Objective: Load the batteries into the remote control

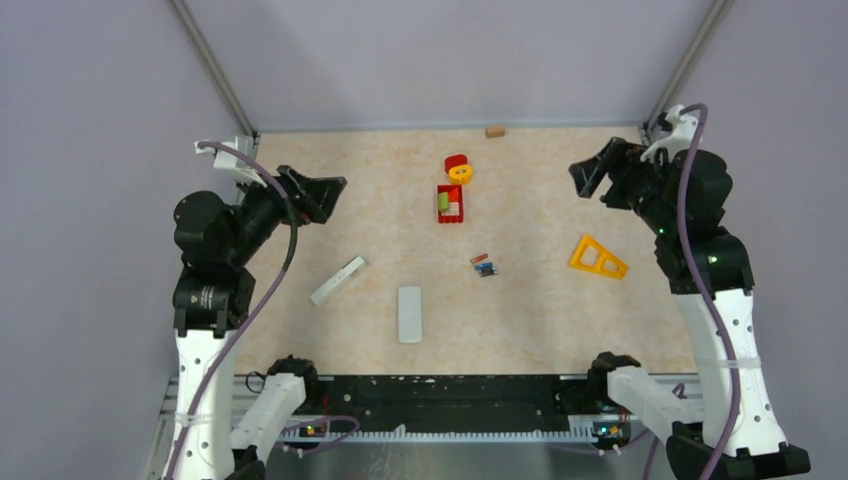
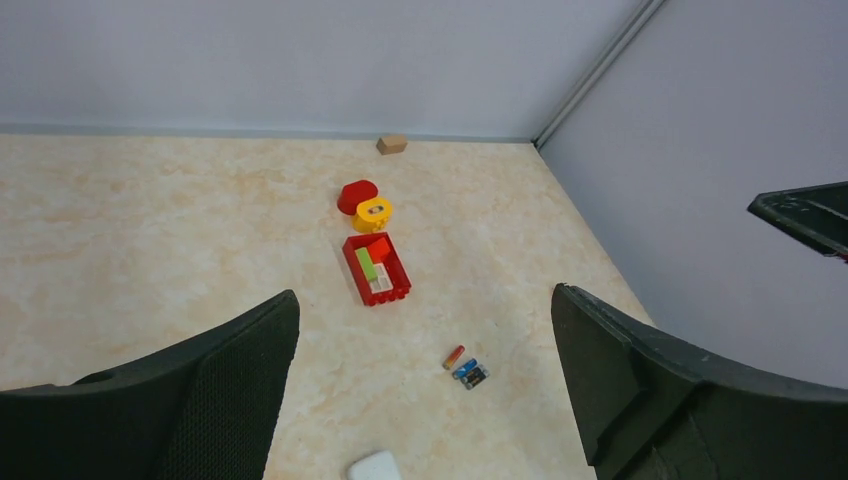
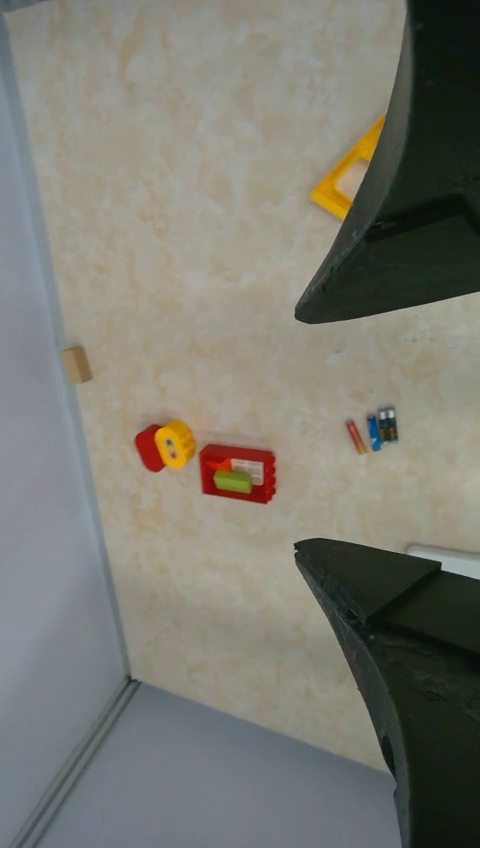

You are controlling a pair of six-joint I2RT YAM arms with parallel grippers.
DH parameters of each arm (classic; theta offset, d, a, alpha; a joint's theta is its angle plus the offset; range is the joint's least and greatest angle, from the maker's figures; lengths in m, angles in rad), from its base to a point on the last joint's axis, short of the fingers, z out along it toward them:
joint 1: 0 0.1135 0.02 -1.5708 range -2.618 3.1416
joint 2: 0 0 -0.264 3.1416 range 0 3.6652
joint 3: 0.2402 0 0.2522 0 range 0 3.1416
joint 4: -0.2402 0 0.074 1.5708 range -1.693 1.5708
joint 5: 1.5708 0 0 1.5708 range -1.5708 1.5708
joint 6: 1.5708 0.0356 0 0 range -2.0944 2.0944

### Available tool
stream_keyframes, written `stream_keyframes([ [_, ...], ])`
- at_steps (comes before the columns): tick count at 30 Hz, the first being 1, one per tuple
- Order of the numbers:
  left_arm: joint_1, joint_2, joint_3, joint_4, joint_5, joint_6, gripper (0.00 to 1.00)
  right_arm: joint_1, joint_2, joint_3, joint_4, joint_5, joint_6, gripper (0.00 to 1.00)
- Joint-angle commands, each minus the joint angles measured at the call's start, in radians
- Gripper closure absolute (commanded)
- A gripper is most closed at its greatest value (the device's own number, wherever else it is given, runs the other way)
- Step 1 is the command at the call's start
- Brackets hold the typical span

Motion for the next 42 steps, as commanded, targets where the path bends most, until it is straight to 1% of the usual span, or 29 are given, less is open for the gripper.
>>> stream_keyframes([
  [1,0.003,-0.013,-0.082,0.092,0.067,-0.082,0.01,-0.01,-0.081,-0.183,0.078,-0.005,0.035,0.18],
  [4,-0.006,0.005,-0.215,0.242,0.222,-0.195,0.01,-0.01,-0.084,-0.291,0.138,-0.086,0.051,0.19],
  [6,-0.04,0.013,-0.305,0.285,0.221,-0.231,0.01,-0.011,-0.07,-0.344,0.156,-0.128,0.068,0.22],
  [9,-0.132,0.025,-0.405,0.244,0.082,-0.217,0.01,-0.011,-0.06,-0.42,0.189,-0.173,0.105,0.23],
  [13,-0.265,0.082,-0.463,0.206,-0.108,-0.232,0.01,0.018,-0.062,-0.525,0.254,-0.198,0.162,0.21],
  [15,-0.286,0.121,-0.476,0.2,-0.171,-0.248,0.01,0.075,-0.055,-0.566,0.273,-0.13,0.18,0.16],
  [17,-0.287,0.162,-0.475,0.181,-0.221,-0.251,0.01,0.173,-0.04,-0.587,0.268,-0.015,0.195,0.1],
  [19,-0.287,0.196,-0.474,0.172,-0.273,-0.246,0.01,0.292,-0.01,-0.595,0.262,0.12,0.22,0.08],
  [21,-0.287,0.212,-0.468,0.158,-0.316,-0.243,0.01,0.409,0.052,-0.595,0.267,0.224,0.268,0.08],
  [22,-0.287,0.21,-0.46,0.145,-0.347,-0.244,0.01,0.49,0.087,-0.589,0.269,0.267,0.308,0.1],
  [23,-0.287,0.202,-0.448,0.133,-0.382,-0.245,0.01,0.55,0.129,-0.582,0.283,0.296,0.343,0.15],
  [24,-0.286,0.191,-0.433,0.12,-0.417,-0.243,0.01,0.61,0.171,-0.566,0.307,0.325,0.366,0.18],
  [27,-0.284,0.15,-0.382,0.089,-0.561,-0.238,0.01,0.784,0.34,-0.46,0.264,0.482,0.439,0.19],
  [30,-0.282,0.109,-0.345,0.084,-0.674,-0.201,0.01,0.904,0.512,-0.328,0.207,0.571,0.498,0.18],
  [33,-0.264,0.106,-0.314,0.085,-0.694,-0.191,0.01,0.978,0.648,-0.232,0.182,0.598,0.547,0.15],
  [35,-0.257,0.119,-0.296,0.089,-0.687,-0.192,0.01,1.021,0.729,-0.187,0.206,0.576,0.553,0.14],
  [39,-0.246,0.139,-0.272,0.096,-0.694,-0.193,0.01,1.082,0.839,-0.101,0.179,0.579,0.583,0.12],
  [42,-0.229,0.155,-0.252,0.099,-0.685,-0.199,0.01,1.098,0.885,-0.083,0.177,0.563,0.595,0.11],
])
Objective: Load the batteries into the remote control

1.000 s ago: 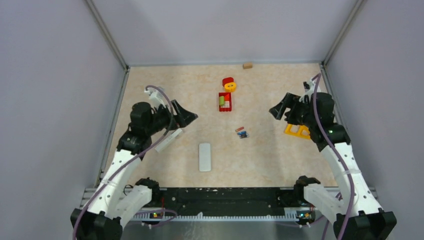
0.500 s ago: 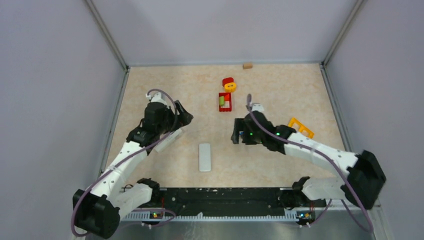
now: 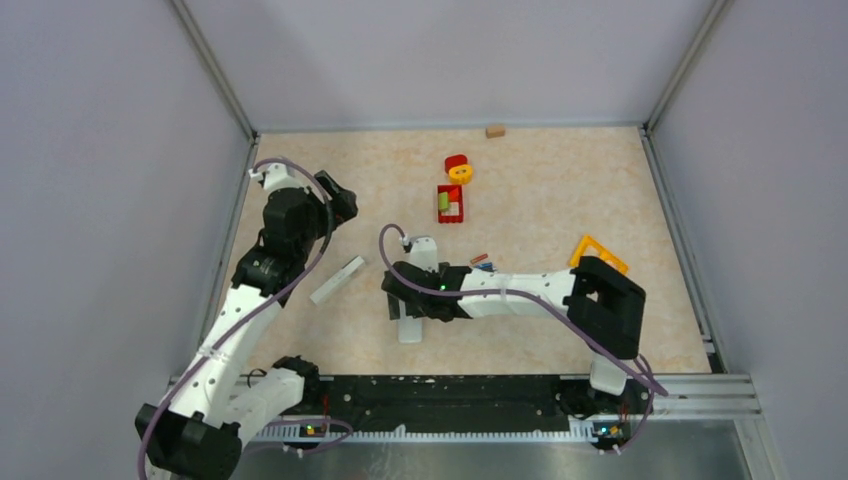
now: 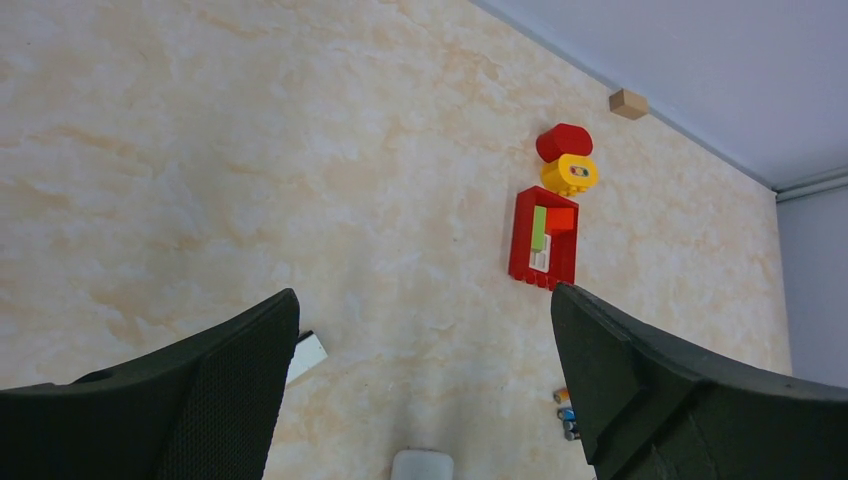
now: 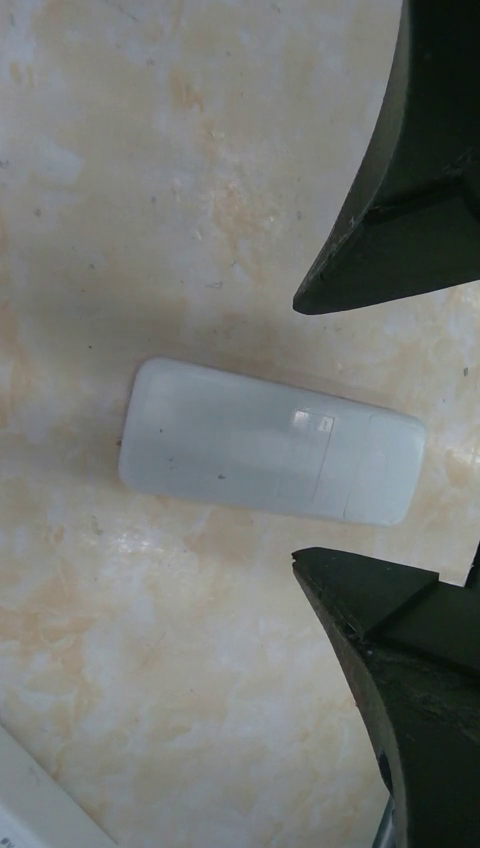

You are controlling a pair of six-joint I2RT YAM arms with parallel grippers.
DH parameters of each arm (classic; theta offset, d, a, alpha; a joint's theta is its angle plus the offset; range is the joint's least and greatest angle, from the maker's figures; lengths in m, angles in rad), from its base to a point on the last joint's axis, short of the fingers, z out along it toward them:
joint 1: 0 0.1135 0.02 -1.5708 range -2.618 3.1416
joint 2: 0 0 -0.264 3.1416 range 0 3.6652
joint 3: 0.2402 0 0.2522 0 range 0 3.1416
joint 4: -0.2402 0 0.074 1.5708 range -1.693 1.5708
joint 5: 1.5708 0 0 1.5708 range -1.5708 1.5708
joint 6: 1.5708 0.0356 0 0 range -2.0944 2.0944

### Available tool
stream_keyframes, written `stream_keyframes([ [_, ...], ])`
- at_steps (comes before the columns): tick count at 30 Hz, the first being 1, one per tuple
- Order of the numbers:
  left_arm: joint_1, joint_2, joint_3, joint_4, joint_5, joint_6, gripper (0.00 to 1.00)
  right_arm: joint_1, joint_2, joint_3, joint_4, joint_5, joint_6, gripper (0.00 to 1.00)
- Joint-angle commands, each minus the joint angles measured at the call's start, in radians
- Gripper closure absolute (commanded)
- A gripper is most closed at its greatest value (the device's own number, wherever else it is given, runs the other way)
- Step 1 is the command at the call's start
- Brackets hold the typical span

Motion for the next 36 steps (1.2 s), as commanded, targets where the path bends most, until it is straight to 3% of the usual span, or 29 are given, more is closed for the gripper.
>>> stream_keyframes([
  [1,0.024,0.026,0.055,0.029,-0.008,0.012,0.01,0.026,0.046,0.065,-0.005,0.014,0.038,0.11],
  [17,0.081,0.068,0.058,0.022,0.091,0.0,0.01,0.059,0.185,0.151,-0.132,0.035,0.071,0.13],
  [22,0.085,0.071,0.051,0.012,0.106,-0.004,0.01,0.062,0.196,0.136,-0.118,0.034,0.062,0.23],
  [29,0.085,0.079,0.025,-0.012,0.136,-0.012,0.01,0.064,0.153,0.106,-0.128,0.109,0.048,0.55],
  [36,0.085,0.102,-0.028,-0.017,0.316,-0.014,0.01,0.038,-0.068,-0.067,0.073,0.207,-0.091,0.57],
])
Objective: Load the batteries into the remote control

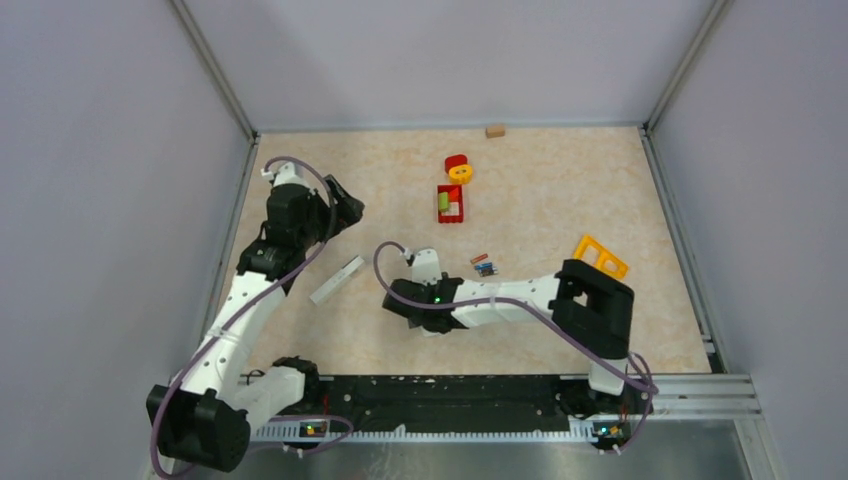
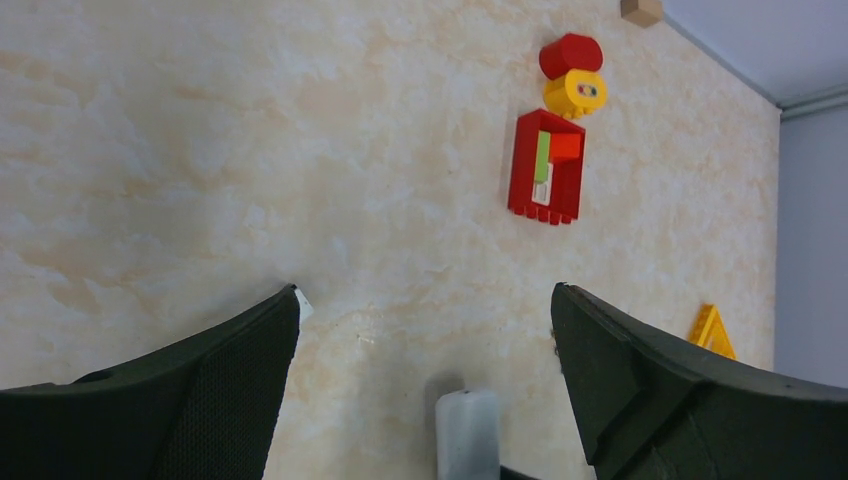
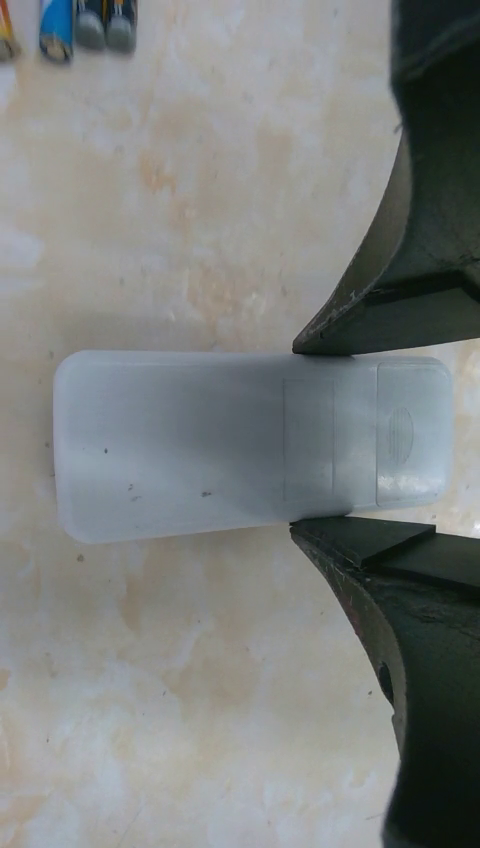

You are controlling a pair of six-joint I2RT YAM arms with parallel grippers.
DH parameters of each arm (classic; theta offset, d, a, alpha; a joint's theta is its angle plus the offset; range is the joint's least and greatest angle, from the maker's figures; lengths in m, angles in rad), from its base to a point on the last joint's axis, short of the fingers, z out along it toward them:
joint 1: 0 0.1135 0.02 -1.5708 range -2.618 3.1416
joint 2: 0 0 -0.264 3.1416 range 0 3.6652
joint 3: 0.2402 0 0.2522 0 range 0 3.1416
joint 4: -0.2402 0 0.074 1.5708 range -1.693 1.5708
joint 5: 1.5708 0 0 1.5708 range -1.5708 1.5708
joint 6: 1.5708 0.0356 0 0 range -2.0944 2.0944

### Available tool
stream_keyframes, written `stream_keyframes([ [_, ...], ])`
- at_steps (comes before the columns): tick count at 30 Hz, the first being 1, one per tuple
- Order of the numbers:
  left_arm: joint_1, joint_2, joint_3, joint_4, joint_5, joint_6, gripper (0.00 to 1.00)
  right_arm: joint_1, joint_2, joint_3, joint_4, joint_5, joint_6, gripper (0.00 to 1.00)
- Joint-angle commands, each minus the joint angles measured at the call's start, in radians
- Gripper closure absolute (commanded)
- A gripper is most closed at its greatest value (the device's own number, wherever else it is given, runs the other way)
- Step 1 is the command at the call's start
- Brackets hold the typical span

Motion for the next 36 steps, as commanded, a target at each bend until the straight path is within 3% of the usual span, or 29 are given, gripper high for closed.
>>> stream_keyframes([
  [1,0.004,0.016,-0.033,0.013,0.184,0.008,0.01,-0.028,-0.217,-0.102,0.204,0.068,-0.146,0.57],
  [9,0.004,0.064,-0.049,0.145,0.573,0.021,0.01,-0.148,-0.489,-0.224,0.5,-0.092,-0.438,0.61],
  [15,0.004,0.062,-0.057,0.255,0.809,-0.029,0.01,-0.193,-0.554,-0.168,0.537,-0.24,-0.54,0.61],
  [19,0.003,0.051,-0.058,0.306,0.886,-0.082,0.01,-0.195,-0.544,-0.122,0.535,-0.305,-0.548,0.61],
  [25,0.003,0.055,-0.062,0.333,0.875,-0.139,0.03,-0.197,-0.52,-0.078,0.537,-0.363,-0.57,0.62],
  [36,0.004,0.077,-0.077,0.347,0.898,-0.202,0.54,-0.195,-0.439,0.018,0.491,-0.344,-0.621,0.67],
])
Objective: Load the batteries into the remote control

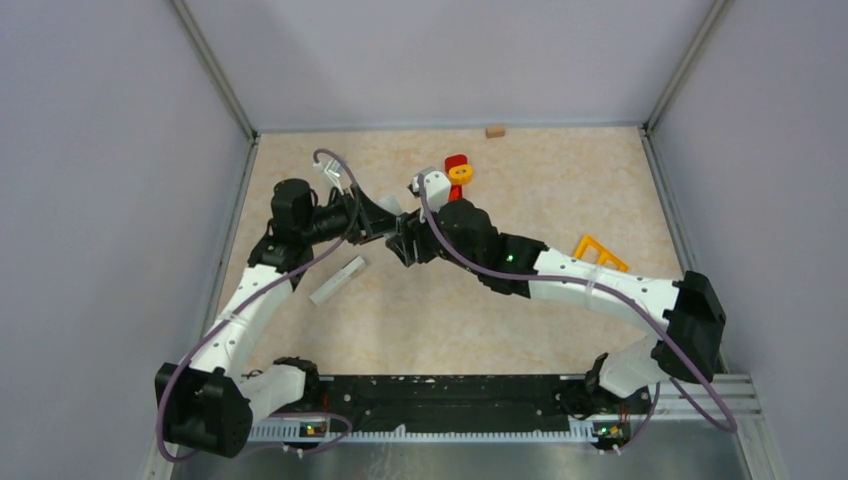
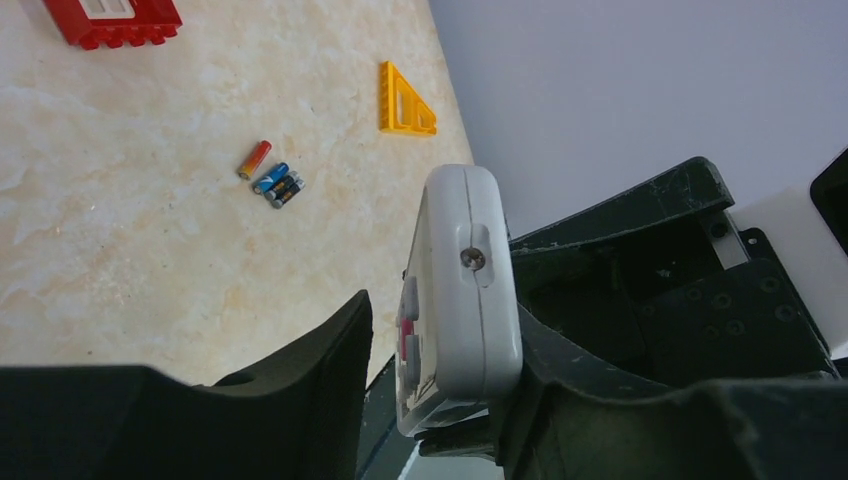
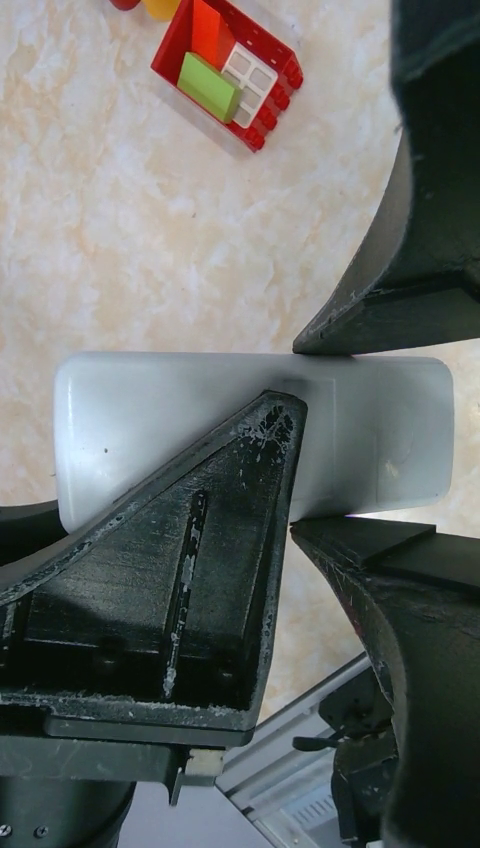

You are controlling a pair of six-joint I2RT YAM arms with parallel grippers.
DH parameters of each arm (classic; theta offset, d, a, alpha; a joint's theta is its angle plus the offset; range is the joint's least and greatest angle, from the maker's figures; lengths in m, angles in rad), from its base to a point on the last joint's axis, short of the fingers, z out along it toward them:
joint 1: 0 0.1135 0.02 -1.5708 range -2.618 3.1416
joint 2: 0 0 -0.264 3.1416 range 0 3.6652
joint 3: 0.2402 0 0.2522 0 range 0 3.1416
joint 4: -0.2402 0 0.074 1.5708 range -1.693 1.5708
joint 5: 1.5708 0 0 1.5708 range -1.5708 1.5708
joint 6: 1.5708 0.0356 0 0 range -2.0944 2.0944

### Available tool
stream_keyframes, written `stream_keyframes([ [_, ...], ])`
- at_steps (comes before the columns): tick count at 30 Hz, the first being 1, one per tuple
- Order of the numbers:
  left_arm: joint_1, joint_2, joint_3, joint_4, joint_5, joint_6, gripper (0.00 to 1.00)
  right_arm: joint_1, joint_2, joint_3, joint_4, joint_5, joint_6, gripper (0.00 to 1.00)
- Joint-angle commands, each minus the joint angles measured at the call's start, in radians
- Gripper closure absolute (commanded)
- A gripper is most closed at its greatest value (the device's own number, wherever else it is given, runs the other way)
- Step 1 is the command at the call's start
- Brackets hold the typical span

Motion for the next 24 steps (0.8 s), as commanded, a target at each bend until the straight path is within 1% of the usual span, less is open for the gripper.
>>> stream_keyframes([
  [1,0.003,0.0,-0.016,0.048,0.024,-0.014,0.58,-0.005,0.017,0.065,0.016,0.008,-0.029,0.67],
  [4,0.003,0.0,-0.014,0.048,0.031,-0.019,0.76,-0.005,0.029,0.076,0.013,0.01,-0.032,0.65],
  [5,0.003,0.003,-0.013,0.07,0.037,-0.026,0.84,-0.006,0.032,0.079,0.011,0.012,-0.032,0.64],
  [6,0.003,0.007,-0.012,0.087,0.049,-0.037,0.91,-0.006,0.038,0.081,0.008,0.013,-0.029,0.62],
  [7,0.003,0.012,-0.013,0.105,0.071,-0.053,0.98,-0.009,0.041,0.084,0.005,0.014,-0.027,0.58],
  [8,0.003,0.017,-0.011,0.123,0.083,-0.066,1.0,-0.011,0.045,0.086,0.001,0.013,-0.02,0.51],
  [9,0.003,0.022,-0.004,0.129,0.089,-0.07,1.0,-0.017,0.048,0.086,-0.004,0.011,-0.008,0.41],
  [11,0.004,0.027,0.018,0.116,0.081,-0.053,1.0,-0.043,0.048,0.082,-0.017,-0.041,0.03,0.18],
  [12,0.007,0.027,0.034,0.099,0.068,-0.033,1.0,-0.061,0.046,0.074,-0.024,-0.069,0.054,0.12],
  [14,0.013,0.029,0.069,0.064,0.039,0.007,1.0,-0.102,0.019,0.036,-0.022,-0.119,0.123,0.04],
  [15,0.018,0.029,0.082,0.046,0.027,0.025,1.0,-0.123,0.0,0.01,-0.011,-0.147,0.159,0.02],
  [17,0.031,0.029,0.094,0.029,0.004,0.034,1.0,-0.163,-0.051,-0.052,0.026,-0.198,0.245,0.01],
  [19,0.048,0.038,0.099,0.047,-0.004,0.009,1.0,-0.202,-0.105,-0.122,0.107,-0.276,0.351,0.01],
  [21,0.058,0.047,0.094,0.112,-0.004,-0.047,1.0,-0.233,-0.147,-0.188,0.208,-0.32,0.489,0.01],
  [22,0.06,0.05,0.089,0.154,-0.002,-0.079,1.0,-0.242,-0.158,-0.211,0.237,-0.324,0.563,0.02],
  [24,0.061,0.054,0.08,0.216,0.013,-0.143,1.0,-0.258,-0.157,-0.23,0.258,-0.335,0.711,0.08],
])
